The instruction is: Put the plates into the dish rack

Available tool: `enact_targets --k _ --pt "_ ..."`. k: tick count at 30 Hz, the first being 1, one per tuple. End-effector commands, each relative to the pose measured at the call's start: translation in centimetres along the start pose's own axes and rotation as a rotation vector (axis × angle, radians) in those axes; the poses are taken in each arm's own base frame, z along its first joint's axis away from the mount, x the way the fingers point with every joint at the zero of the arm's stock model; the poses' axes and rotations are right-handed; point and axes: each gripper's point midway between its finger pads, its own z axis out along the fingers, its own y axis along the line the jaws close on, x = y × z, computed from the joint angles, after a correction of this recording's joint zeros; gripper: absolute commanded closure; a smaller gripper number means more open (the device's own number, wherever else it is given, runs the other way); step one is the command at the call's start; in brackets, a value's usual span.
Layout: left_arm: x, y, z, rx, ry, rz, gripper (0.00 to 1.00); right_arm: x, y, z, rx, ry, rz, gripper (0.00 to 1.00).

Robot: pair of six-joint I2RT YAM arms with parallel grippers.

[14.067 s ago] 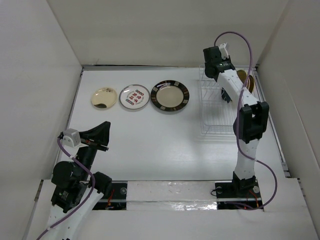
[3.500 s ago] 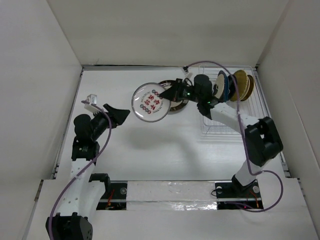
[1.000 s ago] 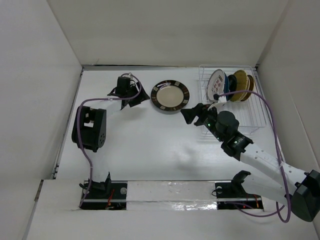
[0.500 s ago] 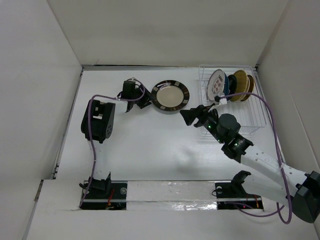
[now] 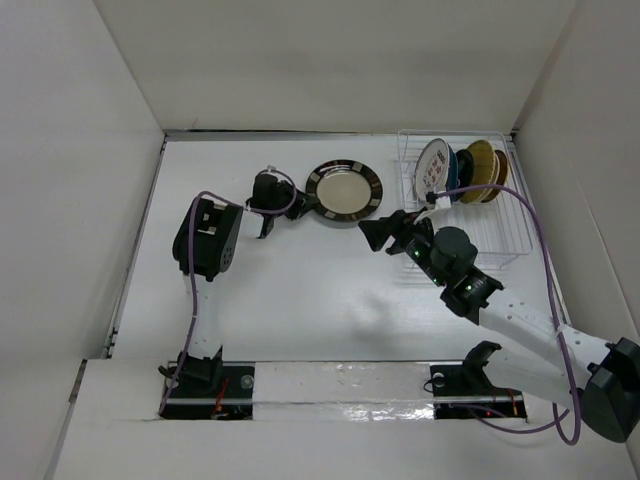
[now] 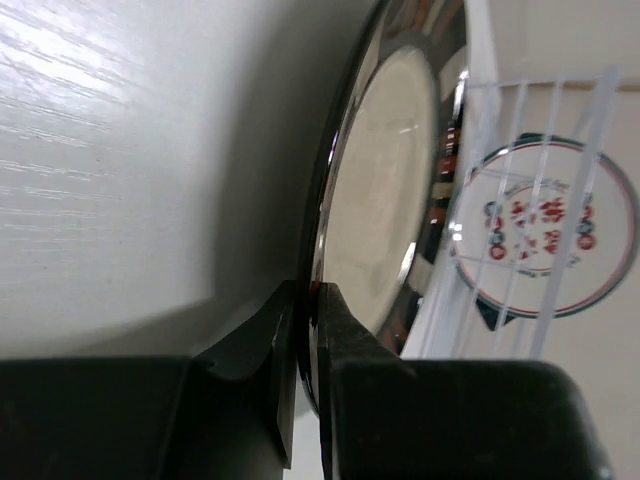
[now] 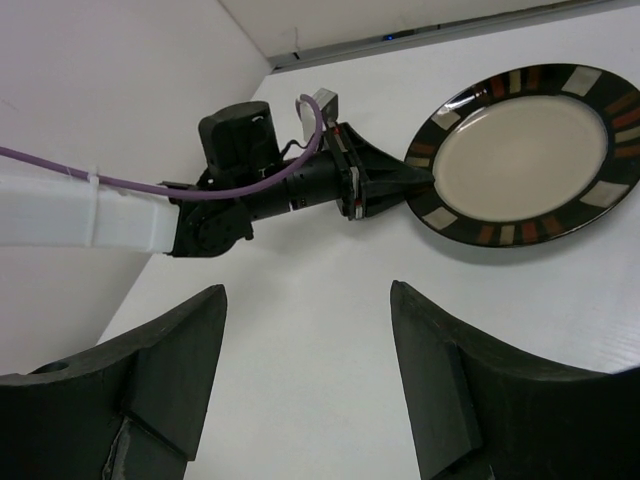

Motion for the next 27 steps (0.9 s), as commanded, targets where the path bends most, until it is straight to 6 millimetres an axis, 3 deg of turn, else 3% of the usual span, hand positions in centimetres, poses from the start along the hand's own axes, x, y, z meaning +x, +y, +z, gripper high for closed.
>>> enact_targets --k 1,2,4,5,7,8,9,10,11,12,14,15,16,22,27 --pt "0.1 -0.2 -0.6 0.065 -0.053 -0.007 1.00 -1.3 1.1 0.2 -0.033 -0.054 0.013 0.28" --pt "0.2 -0.4 -1.0 0.085 -0.064 -0.010 1.00 -1.3 1.0 0.2 -0.033 -0.054 0.012 0.29" --pt "-0.5 -3.0 -2.6 0.180 -0.111 0.005 1.00 -1.3 0.7 0.3 -0.023 -0.055 0.009 0.29" --pt "-0.4 -2.4 -3.4 0.174 -0.119 -0.001 1.00 -1.2 0.6 0.3 -0.021 -0.052 0.006 0.29" --pt "-1.3 -5.1 -5.7 0.250 -0.164 0.034 1.00 -1.2 0.1 0.5 -0.006 -0.049 -0.005 0.29" --pt "-1.1 -4.5 -6.7 0.244 -0.170 0.031 1.00 -1.2 0.3 0.6 -0.011 -0.046 -0.007 0.28" --pt "-1.3 -6.7 -8.4 0.296 -0.188 0.054 1.00 -0.9 0.2 0.8 -0.010 -0.036 -0.011 0.28" --pt "-1.7 -7.5 -9.7 0.333 -0.209 0.067 1.00 -0.9 0.0 1.0 -0.007 -0.034 -0.013 0.24" --pt "-0.9 -6.9 -10.5 0.325 -0.199 0.067 1.00 -0.8 0.4 1.2 -0.030 -0.022 -0.017 0.20" --pt "-0.9 -8.8 -12.2 0.371 -0.215 0.095 1.00 -0.4 0.0 1.6 -0.021 -0.004 -0.021 0.16" --pt "0.1 -8.5 -13.6 0.371 -0.205 0.114 1.00 0.3 0.2 2.0 -0.030 0.023 -0.020 0.08" --pt "0.2 -10.0 -15.0 0.412 -0.214 0.135 1.00 0.5 -0.3 2.4 -0.013 0.036 -0.021 0.04" --pt "1.2 -9.5 -15.7 0.414 -0.188 0.141 1.00 0.8 -0.3 2.6 -0.014 0.052 -0.024 0.02" --pt "3.7 -11.4 -20.0 0.501 -0.148 0.207 1.00 0.0 -3.1 3.5 0.049 0.069 0.030 0.00" --pt "5.3 -13.4 -23.5 0.585 -0.134 0.287 1.00 -0.3 -7.2 4.0 0.161 0.074 0.075 0.00"
